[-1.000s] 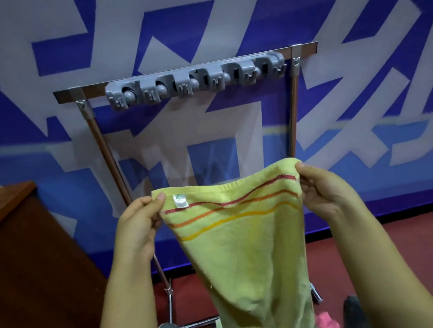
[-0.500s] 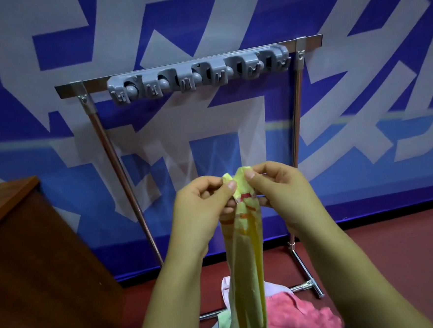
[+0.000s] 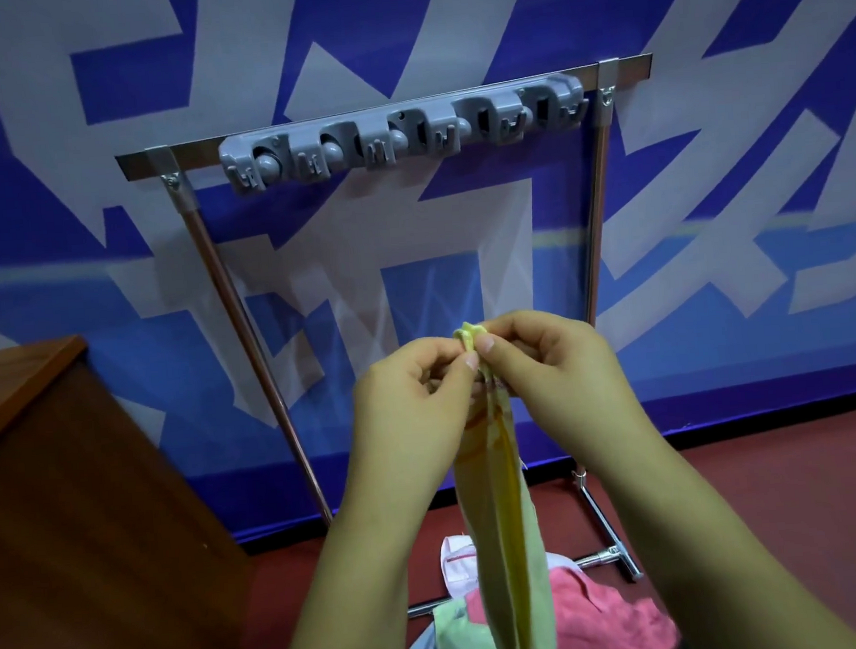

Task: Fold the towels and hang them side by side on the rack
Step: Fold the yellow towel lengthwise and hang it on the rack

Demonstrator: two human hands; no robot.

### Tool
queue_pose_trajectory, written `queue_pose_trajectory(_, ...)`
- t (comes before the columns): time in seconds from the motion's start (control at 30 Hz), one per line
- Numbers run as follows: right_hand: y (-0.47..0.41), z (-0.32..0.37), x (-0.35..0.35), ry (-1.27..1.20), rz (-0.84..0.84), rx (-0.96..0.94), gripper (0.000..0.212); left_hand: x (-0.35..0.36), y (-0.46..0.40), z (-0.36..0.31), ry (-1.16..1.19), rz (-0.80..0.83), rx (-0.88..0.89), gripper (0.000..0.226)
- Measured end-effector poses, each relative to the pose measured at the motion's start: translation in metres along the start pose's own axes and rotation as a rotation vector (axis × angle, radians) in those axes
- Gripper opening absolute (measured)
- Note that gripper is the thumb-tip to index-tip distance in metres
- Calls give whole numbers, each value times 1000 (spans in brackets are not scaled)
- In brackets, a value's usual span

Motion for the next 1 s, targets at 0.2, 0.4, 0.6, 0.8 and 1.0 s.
queue_pose_trajectory(0.2,-2,-4,-1,108,59,-72,10,-2,0,2,12,58,-17,21)
queue_pose_trajectory(0.4,-7,-8,-9,141,79,-168,14,-13,-3,0,76,259,-40,30)
queue_pose_trajectory(0.6,-8,-13,-10,-60,140,-164,7,-29,-12,9,-177,99,202,21)
queue_pose_trajectory(0.8,-11,-13,-9,-268,222,-151,12,-40,-26,33,-272,388,83,26)
queue_pose_trajectory(1.0,-14,-13,-17,-406,237,-151,12,-44,-29,51,-233,526,-46,45)
Point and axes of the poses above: each hand's wrist, its own y-axis away from the middle knuckle, its own x-axis out of the palm, z = x × y, the point moved 1 cm from there along -y, towards the middle knuckle, and after that the axes turned 5 degrees about y, right-handed, at the moved point
